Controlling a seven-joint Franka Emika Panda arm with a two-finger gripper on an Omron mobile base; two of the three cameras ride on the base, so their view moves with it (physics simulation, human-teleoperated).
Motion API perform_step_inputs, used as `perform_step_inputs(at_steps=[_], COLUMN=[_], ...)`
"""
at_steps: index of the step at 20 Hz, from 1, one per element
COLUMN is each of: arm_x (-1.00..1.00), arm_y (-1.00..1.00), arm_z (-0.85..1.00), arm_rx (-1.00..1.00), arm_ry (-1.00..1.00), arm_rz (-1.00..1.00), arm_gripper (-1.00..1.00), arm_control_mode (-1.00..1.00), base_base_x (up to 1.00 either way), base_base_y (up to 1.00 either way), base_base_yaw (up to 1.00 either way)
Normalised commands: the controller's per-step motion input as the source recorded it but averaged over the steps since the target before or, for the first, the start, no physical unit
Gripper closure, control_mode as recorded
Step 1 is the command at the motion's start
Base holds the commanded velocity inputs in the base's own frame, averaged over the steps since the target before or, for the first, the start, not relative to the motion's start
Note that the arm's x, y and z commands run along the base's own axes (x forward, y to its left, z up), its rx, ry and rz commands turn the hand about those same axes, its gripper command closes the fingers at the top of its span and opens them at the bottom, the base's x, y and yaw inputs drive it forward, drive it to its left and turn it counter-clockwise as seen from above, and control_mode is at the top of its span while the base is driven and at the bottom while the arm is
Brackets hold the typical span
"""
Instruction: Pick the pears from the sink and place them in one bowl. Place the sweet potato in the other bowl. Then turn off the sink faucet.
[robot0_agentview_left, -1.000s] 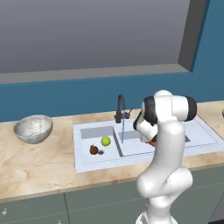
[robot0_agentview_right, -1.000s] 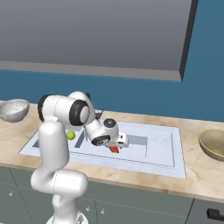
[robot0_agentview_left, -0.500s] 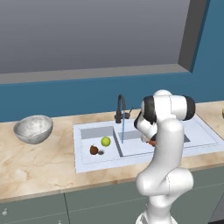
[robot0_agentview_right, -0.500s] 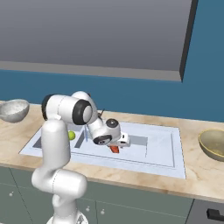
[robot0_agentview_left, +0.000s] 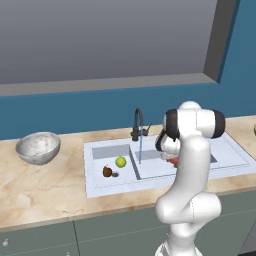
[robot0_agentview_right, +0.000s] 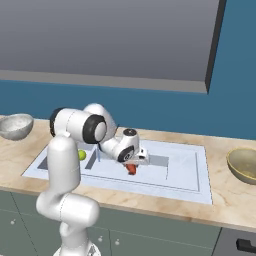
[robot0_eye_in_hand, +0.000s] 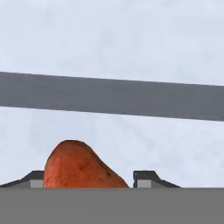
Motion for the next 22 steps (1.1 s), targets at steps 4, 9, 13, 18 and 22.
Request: perform_step_inputs(at_steps=[4,9,13,18,22], arm_x=[-0.24,-0.3,-0.34,-0.27,-0.31], arm_y=[-0.24,-0.24,-0.11,-0.02,-0.1], arm_z=[0.12,0.41,0.8,0.9,0.67], arm_rx=[0.01,0.02,0.02,0.0,-0.03], arm_ry=[0.0,0.0,0.0,0.0,-0.03], arm_rz=[-0.04,-0.01,0.0,0.0,-0.07], arm_gripper=[1.0,1.0,1.0,1.0,1.0], arm_control_mode=[-1.0,-1.0,-1.0,-1.0,-1.0], base_base_x=[0.0,0.0,0.0,0.0,0.0], base_base_y=[0.0,0.0,0.0,0.0,0.0], base_base_yaw=[0.0,0.0,0.0,0.0,0.0])
